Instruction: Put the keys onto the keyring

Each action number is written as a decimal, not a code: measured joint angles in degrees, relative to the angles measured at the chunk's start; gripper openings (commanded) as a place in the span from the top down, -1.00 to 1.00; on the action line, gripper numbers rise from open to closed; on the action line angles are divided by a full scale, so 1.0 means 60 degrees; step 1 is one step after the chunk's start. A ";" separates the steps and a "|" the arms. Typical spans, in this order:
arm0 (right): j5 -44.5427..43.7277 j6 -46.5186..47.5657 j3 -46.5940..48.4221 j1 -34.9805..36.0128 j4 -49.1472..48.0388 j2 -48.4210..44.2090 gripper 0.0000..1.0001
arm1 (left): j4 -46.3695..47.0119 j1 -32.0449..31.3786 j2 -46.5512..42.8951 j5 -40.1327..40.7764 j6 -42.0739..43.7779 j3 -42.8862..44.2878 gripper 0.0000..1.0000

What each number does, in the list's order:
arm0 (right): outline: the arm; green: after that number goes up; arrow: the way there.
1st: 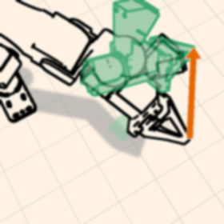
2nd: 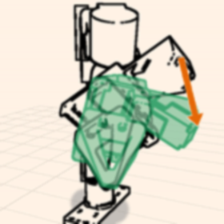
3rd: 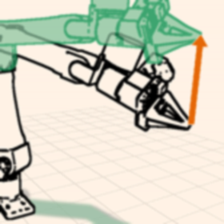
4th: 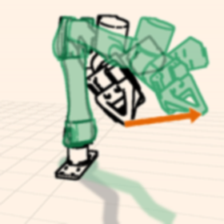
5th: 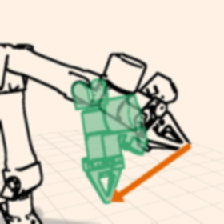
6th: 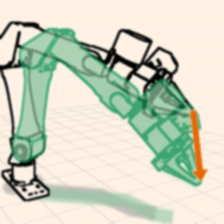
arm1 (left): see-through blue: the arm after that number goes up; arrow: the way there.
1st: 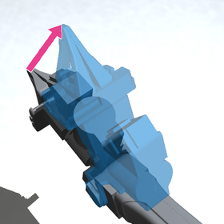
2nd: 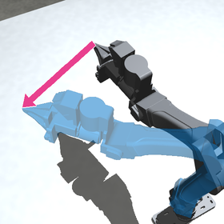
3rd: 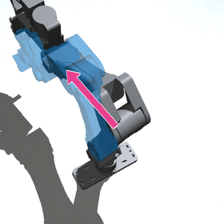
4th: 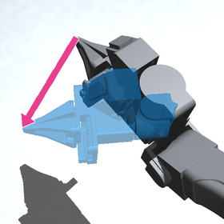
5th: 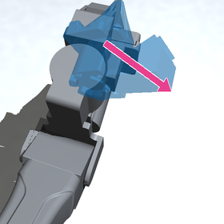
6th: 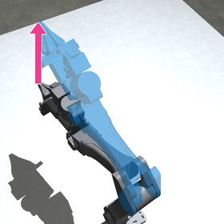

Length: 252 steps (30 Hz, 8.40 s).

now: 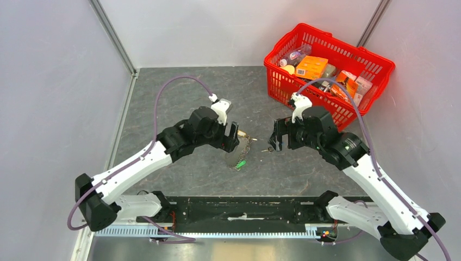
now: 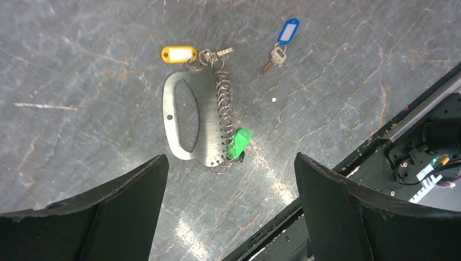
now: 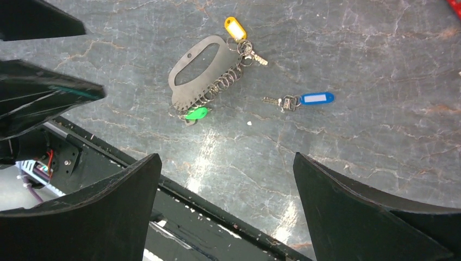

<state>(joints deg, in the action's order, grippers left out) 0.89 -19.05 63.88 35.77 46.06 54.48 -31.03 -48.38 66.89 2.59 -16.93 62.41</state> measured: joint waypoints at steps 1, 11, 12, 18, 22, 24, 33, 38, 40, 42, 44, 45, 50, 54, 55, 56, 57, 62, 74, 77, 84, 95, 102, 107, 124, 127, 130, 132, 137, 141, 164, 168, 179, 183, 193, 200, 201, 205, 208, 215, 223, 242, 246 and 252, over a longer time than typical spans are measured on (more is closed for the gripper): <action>0.0011 -0.0011 -0.0080 0.0000 0.0007 -0.0117 -0.98 | 0.0022 -0.0004 0.0098 0.0047 -0.0138 -0.0066 -0.82; 0.0313 -0.0375 -0.0827 0.0000 0.0000 -0.1035 -0.98 | 0.0678 -0.0018 0.1614 0.0361 -0.1534 -0.0441 -0.69; 0.0331 -0.0401 -0.0900 0.0004 -0.0007 -0.1086 -0.98 | 0.0721 -0.0026 0.1701 0.0386 -0.1628 -0.0492 -0.67; 0.0419 -0.0506 -0.1388 0.0004 -0.0029 -0.1177 -0.98 | 0.0907 -0.0113 0.2106 0.0579 -0.2135 -0.0933 -0.57; 0.0481 -0.0579 -0.1723 0.0004 -0.0058 -0.1180 -0.98 | 0.0907 -0.0178 0.2073 0.0823 -0.2495 -0.1381 -0.54; 0.0521 -0.0619 -0.1840 0.0004 -0.0098 -0.1180 -0.98 | 0.0918 -0.0197 0.1985 0.0896 -0.2681 -0.1723 -0.46; 0.0823 -0.0834 -0.1974 0.0004 -0.0503 -0.1169 -0.98 | 0.1002 -0.0211 0.1741 0.1002 -0.3479 -0.3118 -0.18; 0.0892 -0.0918 -0.2044 0.0004 -0.0627 -0.1151 -0.98 | 0.1293 -0.0211 0.1657 0.0973 -0.3821 -0.3453 -0.10; 0.0914 -0.0954 -0.2091 0.0004 -0.0681 -0.1151 -0.98 | 0.1479 -0.0211 0.1657 0.0973 -0.3971 -0.3526 -0.06; 0.0929 -0.0994 -0.2164 0.0004 -0.0739 -0.1151 -0.98 | 0.1712 -0.0211 0.1657 0.0969 -0.4167 -0.3621 -0.01; 0.0947 -0.1031 -0.2259 0.0004 -0.0820 -0.1166 -0.98 | 0.1982 -0.0211 0.1657 0.0962 -0.4419 -0.3745 -0.01; 0.0962 -0.1056 -0.2299 0.0004 -0.0841 -0.1180 -0.98 | 0.2120 -0.0211 0.1657 0.0947 -0.4564 -0.3821 0.00; 0.0969 -0.1151 -0.2466 0.0004 -0.0882 -0.1315 -0.98 | 0.2568 -0.0280 0.1661 0.0805 -0.5271 -0.4160 0.01; 0.0973 -0.1162 -0.2539 0.0004 -0.0933 -0.1384 -0.98 | 0.2761 -0.0361 0.1661 0.0794 -0.5767 -0.4269 0.01; 0.0976 -0.1166 -0.2565 0.0004 -0.0951 -0.1395 -0.98 | 0.2805 -0.0379 0.1661 0.0798 -0.5883 -0.4299 0.02; 0.0976 -0.1173 -0.2583 0.0004 -0.0954 -0.1395 -0.98 | 0.2874 -0.0401 0.1661 0.0801 -0.6007 -0.4357 0.02; 0.0980 -0.1177 -0.2590 0.0004 -0.0958 -0.1395 -0.98 | 0.2954 -0.0419 0.1657 0.0801 -0.6138 -0.4426 0.03; 0.0994 -0.1184 -0.2626 0.0004 -0.0965 -0.1450 -0.98 | 0.3100 -0.0466 0.1479 0.0845 -0.6706 -0.4878 0.10; 0.1060 -0.1188 -0.2776 0.0004 -0.1035 -0.1767 -0.98 | 0.3785 -0.0525 0.1231 0.1169 -0.7563 -0.5493 0.19; 0.1064 -0.1188 -0.2823 0.0004 -0.1060 -0.1821 -0.98 | 0.4036 -0.0539 0.1231 0.1231 -0.7705 -0.5541 0.19; 0.1067 -0.1184 -0.3002 0.0004 -0.1064 -0.1843 -0.98 | 0.4779 -0.0543 0.1268 0.1235 -0.7938 -0.5632 0.20; 0.1067 -0.1184 -0.3056 0.0004 -0.1060 -0.1985 -0.98 | 0.5413 -0.0543 0.1792 0.1217 -0.8153 -0.5639 0.23; 0.1064 -0.1184 -0.3075 0.0004 -0.1056 -0.2055 -0.98 | 0.5533 -0.0550 0.1789 0.1220 -0.8244 -0.5796 0.27; 0.1064 -0.1184 -0.3082 0.0004 -0.1056 -0.2055 -0.98 | 0.5657 -0.0576 0.1654 0.1220 -0.8317 -0.5967 0.29; 0.1140 -0.1188 -0.3082 0.0004 -0.1056 -0.2055 -0.98 | 0.5690 -0.0583 0.1468 0.1275 -0.8426 -0.6156 0.42; 0.1137 -0.1188 -0.3082 0.0004 -0.1056 -0.2055 -0.98 | 0.5701 -0.0583 0.1497 0.1293 -0.8429 -0.6156 0.45; 0.1140 -0.1188 -0.3082 0.0004 -0.1056 -0.2055 -0.98 | 0.5774 -0.0583 0.1585 0.1293 -0.8429 -0.6153 0.46; 0.1137 -0.1184 -0.3082 0.0004 -0.1056 -0.2055 -0.98 | 0.5843 -0.0583 0.1643 0.1293 -0.8429 -0.6145 0.46; 0.1137 -0.1184 -0.3082 0.0004 -0.1049 -0.2102 -0.98 | 0.6022 -0.0583 0.1854 0.1286 -0.8429 -0.6043 0.48; 0.1137 -0.1184 -0.3089 0.0004 -0.1031 -0.2157 -0.98 | 0.6091 -0.0583 0.1971 0.1282 -0.8429 -0.5974 0.54; 0.1173 -0.1191 -0.3144 0.0004 -0.1020 -0.2186 -0.98 | 0.4524 -0.0514 0.0601 0.0729 -0.7184 -0.5424 0.95; 0.1180 -0.1191 -0.3144 0.0004 -0.1016 -0.2142 -0.98 | 0.4222 -0.0288 0.0871 0.0335 -0.6604 -0.5122 0.96; 0.1173 -0.1191 -0.3144 0.0004 -0.1013 -0.2149 -0.98 | 0.2167 0.0539 0.1286 0.0270 -0.4980 -0.3646 0.96; 0.1173 -0.1191 -0.3144 0.0004 -0.1016 -0.2146 -0.98 | 0.1373 0.0809 0.1224 0.0244 -0.4397 -0.2342 0.93; 0.1173 -0.1191 -0.3246 0.0004 -0.1020 -0.2124 -0.98 | 0.0889 0.0882 0.0474 0.0306 -0.3705 -0.1413 -0.44; 0.1188 -0.1220 -0.3249 0.0004 -0.1035 -0.1974 -0.98 | 0.0426 0.0882 0.0091 0.0335 -0.3705 -0.2656 -0.44; 0.1206 -0.1228 -0.3249 0.0004 -0.1038 -0.1949 -0.98 | 0.0372 0.0882 -0.0007 0.0331 -0.3705 -0.2696 -0.44; 0.1246 -0.1253 -0.3249 0.0004 -0.1082 -0.1887 -0.98 | 0.0481 0.0882 -0.0317 0.0182 -0.3708 -0.2707 -0.43; 0.1286 -0.1257 -0.3249 0.0004 -0.1100 -0.1840 -0.98 | 0.0882 0.0856 -0.0339 -0.0262 -0.3738 -0.2871 -0.43; 0.1657 -0.1293 -0.3322 0.0091 -0.1191 -0.1231 -0.97 | 0.1821 0.0415 0.0364 -0.1016 -0.4007 -0.3687 -0.41; 0.1792 -0.1585 -0.3854 0.0878 -0.1479 -0.0557 -0.82 | 0.2714 -0.0248 0.1180 -0.1534 -0.4317 -0.4040 -0.40; 0.0772 -0.2477 -0.4131 0.2215 -0.2058 -0.0004 -0.73 | 0.4965 -0.1038 0.3147 -0.1989 -0.5238 -0.4036 -0.36; 0.0605 -0.2579 -0.4269 0.2375 -0.2069 0.0087 -0.72 | 0.5417 -0.1060 0.3344 -0.1927 -0.5351 -0.4011 -0.36; 0.0415 -0.2652 -0.4339 0.2444 -0.2080 0.0127 -0.72 | 0.5191 -0.1078 0.3180 -0.1341 -0.5359 -0.4011 -0.36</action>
<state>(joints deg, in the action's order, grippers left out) 3.38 -34.96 37.85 50.43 33.58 55.24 0.12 -54.85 85.97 -5.45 -49.08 38.35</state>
